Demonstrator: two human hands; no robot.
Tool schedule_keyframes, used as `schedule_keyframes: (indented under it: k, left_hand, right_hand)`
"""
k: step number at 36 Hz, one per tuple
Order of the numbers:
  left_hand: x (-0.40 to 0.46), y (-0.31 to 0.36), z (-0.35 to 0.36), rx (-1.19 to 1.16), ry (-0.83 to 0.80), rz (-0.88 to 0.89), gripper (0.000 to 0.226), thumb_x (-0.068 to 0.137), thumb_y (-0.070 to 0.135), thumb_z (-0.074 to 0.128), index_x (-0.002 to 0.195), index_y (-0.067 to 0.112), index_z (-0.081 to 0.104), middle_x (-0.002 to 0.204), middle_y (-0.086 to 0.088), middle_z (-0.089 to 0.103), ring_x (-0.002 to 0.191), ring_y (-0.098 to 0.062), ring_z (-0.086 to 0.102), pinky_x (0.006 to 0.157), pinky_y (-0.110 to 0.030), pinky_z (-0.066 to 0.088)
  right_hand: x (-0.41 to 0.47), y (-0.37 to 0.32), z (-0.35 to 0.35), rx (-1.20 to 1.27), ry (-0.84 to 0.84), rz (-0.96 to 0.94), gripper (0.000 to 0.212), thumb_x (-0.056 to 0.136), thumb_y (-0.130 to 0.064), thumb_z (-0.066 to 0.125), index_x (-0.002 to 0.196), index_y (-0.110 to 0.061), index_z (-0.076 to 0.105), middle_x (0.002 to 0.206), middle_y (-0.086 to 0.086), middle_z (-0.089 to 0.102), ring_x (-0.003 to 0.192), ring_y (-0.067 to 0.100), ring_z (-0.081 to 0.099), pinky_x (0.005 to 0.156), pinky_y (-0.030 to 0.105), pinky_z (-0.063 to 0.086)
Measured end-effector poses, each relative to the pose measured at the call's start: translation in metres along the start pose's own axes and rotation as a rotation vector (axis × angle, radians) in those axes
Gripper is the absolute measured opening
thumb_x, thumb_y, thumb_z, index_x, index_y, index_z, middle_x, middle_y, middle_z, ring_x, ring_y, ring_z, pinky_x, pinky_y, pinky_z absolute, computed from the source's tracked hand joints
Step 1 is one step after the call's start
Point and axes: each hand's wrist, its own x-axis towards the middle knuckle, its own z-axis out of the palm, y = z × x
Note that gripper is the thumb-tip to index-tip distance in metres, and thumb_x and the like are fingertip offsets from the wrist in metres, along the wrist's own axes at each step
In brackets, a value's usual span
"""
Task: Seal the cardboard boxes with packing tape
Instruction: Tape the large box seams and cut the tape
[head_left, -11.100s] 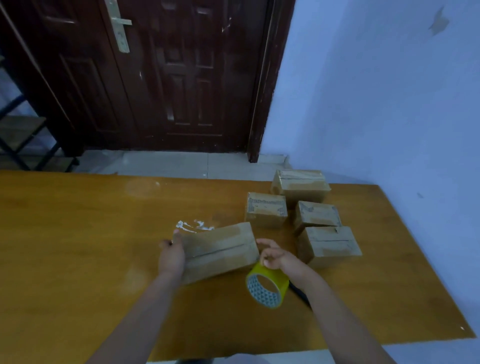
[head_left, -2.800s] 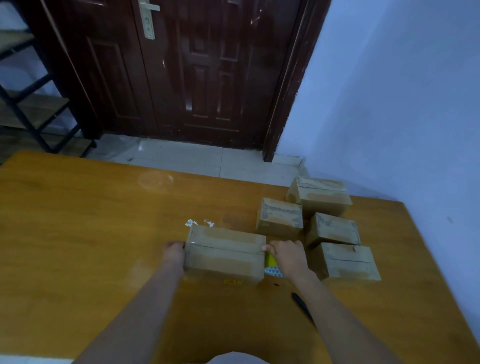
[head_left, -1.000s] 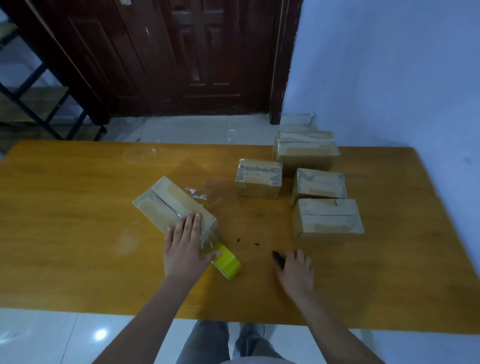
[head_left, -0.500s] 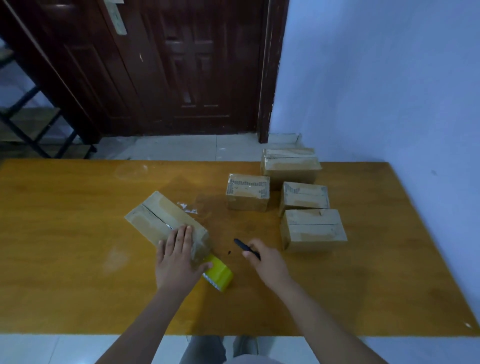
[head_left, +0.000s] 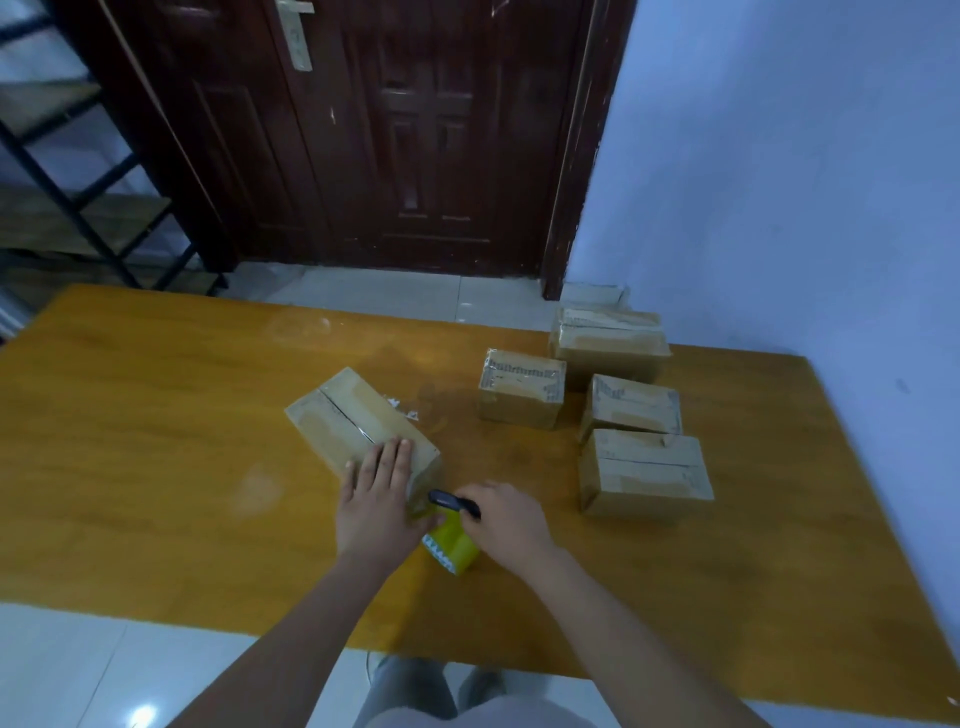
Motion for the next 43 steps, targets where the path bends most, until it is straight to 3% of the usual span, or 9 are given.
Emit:
schedule_keyframes:
  k: [7,11,17,23,29,32,36,40,43]
  left_hand:
    - [0.001,0.0,0.002,0.034,0.009,-0.024,0.106,0.071,0.077,0.056,0.151,0.016,0.024,0.155,0.0,0.029,0.144,-0.021,0.024,0.114,-0.04,0.003]
    - [0.0,0.0,0.004,0.018,0.011,0.0,0.107,0.075,0.078,0.049,0.15,0.019,0.001,0.16,0.002,0.012,0.148,-0.019,0.008,0.114,-0.04,-0.006]
    - [0.0,-0.001,0.005,0.018,0.004,-0.007,0.114,0.062,0.08,0.062,0.148,0.014,0.027,0.151,-0.003,0.038,0.14,-0.023,0.031,0.113,-0.042,0.01]
    - [-0.001,-0.001,0.002,0.01,-0.022,-0.014,0.111,0.07,0.079,0.055,0.15,0.018,0.01,0.157,0.0,0.023,0.146,-0.021,0.018,0.114,-0.041,-0.001]
    - [0.0,-0.003,0.003,0.026,-0.03,-0.01,0.112,0.062,0.079,0.062,0.147,0.013,0.034,0.15,-0.004,0.04,0.139,-0.024,0.034,0.112,-0.043,0.012]
    - [0.002,-0.004,0.006,0.024,0.001,0.007,0.112,0.059,0.079,0.066,0.144,0.011,0.041,0.147,-0.005,0.045,0.136,-0.025,0.039,0.111,-0.044,0.015]
    - [0.002,-0.002,0.002,0.027,-0.038,0.004,0.113,0.058,0.076,0.069,0.145,0.011,0.039,0.148,-0.005,0.043,0.137,-0.025,0.039,0.11,-0.044,0.015]
    - [0.002,-0.001,-0.003,0.031,-0.073,-0.004,0.111,0.06,0.073,0.07,0.146,0.012,0.036,0.148,-0.005,0.042,0.138,-0.026,0.038,0.11,-0.045,0.016]
    - [0.0,-0.001,-0.002,0.001,-0.091,-0.006,0.101,0.071,0.073,0.056,0.148,0.012,0.033,0.151,-0.005,0.038,0.14,-0.026,0.034,0.112,-0.045,0.013]
  right_hand:
    - [0.009,0.0,0.001,-0.039,-0.024,0.022,0.028,0.093,-0.022,0.046,0.115,-0.023,0.062,0.1,0.003,0.062,0.085,0.024,0.06,0.066,0.036,0.053]
    - [0.012,0.002,0.002,-0.072,0.013,0.07,0.024,0.096,-0.022,0.044,0.112,-0.019,0.061,0.097,0.006,0.059,0.078,0.024,0.057,0.06,0.033,0.048]
    - [0.012,0.027,0.005,-0.026,0.093,0.261,0.017,0.096,-0.022,0.046,0.105,-0.017,0.06,0.079,-0.001,0.054,0.064,0.018,0.052,0.046,0.027,0.039]
    - [0.012,0.05,0.031,-0.029,-0.021,0.395,0.02,0.097,-0.013,0.044,0.107,-0.016,0.06,0.085,0.001,0.059,0.068,0.018,0.054,0.05,0.026,0.042]
    - [0.017,0.05,0.046,-0.08,0.014,0.442,0.027,0.095,-0.015,0.043,0.119,-0.017,0.054,0.121,0.003,0.056,0.111,0.023,0.051,0.09,0.037,0.046]
    - [0.024,0.034,0.043,0.277,0.068,0.315,0.039,0.096,-0.025,0.047,0.135,-0.019,0.047,0.138,-0.001,0.04,0.129,0.021,0.037,0.102,0.034,0.04]
    - [0.033,0.005,0.031,0.748,-0.157,0.271,0.03,0.092,-0.019,0.052,0.121,-0.018,0.057,0.12,-0.007,0.038,0.119,0.011,0.037,0.099,0.03,0.037]
    - [0.039,0.002,0.039,0.807,-0.225,0.294,0.006,0.084,-0.018,0.056,0.086,-0.016,0.062,0.107,-0.001,0.049,0.108,0.015,0.049,0.095,0.037,0.044]
    - [0.038,0.005,0.046,0.847,-0.191,0.271,0.015,0.09,-0.016,0.057,0.075,-0.019,0.058,0.091,0.0,0.058,0.089,0.013,0.056,0.083,0.029,0.045]
